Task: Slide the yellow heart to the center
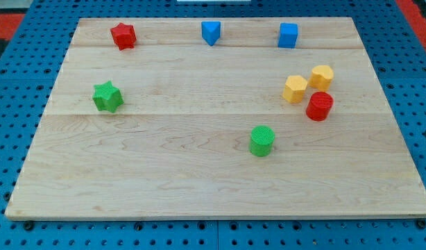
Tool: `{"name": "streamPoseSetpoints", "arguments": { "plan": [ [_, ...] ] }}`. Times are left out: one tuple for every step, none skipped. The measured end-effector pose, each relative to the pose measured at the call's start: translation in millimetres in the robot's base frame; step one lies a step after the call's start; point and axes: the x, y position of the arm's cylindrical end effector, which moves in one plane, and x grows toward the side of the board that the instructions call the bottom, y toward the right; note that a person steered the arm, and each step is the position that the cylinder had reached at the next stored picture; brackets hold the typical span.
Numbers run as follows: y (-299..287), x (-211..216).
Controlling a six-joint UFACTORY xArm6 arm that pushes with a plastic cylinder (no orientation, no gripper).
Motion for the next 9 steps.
{"name": "streamPoseSetpoints", "arguments": {
  "plan": [
    [2,-4],
    [2,-47],
    [1,-127],
    [-61,-143],
    [-137,-129],
    [-168,-134],
    [-168,-135],
    [-168,-135],
    [-188,-130]
  ]
}}
